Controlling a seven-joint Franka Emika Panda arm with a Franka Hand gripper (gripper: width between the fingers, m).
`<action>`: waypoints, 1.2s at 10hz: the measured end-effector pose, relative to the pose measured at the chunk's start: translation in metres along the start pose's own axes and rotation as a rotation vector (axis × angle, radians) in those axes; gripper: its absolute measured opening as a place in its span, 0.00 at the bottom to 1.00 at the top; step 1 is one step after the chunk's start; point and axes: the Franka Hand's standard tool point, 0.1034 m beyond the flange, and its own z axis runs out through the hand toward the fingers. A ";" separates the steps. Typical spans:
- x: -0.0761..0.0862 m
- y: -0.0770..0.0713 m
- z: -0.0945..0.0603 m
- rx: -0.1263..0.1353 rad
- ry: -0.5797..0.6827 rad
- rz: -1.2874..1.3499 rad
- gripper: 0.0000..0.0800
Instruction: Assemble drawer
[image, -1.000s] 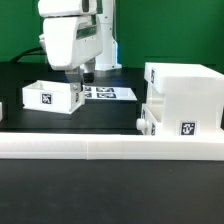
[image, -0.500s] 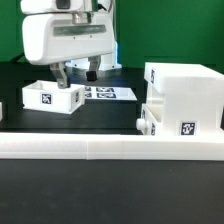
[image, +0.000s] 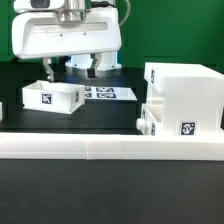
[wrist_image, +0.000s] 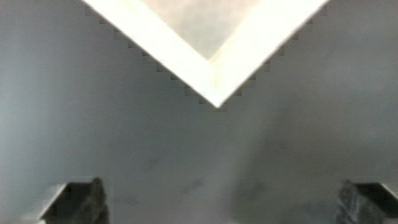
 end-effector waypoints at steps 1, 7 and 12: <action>0.000 0.000 0.000 0.002 0.001 0.033 0.81; -0.006 -0.003 -0.003 0.009 0.003 0.548 0.81; -0.025 -0.010 0.013 -0.003 0.017 0.797 0.81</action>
Offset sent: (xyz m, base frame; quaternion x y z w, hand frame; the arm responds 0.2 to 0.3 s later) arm 0.0000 0.0000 0.0000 0.0000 0.0000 0.1938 0.9810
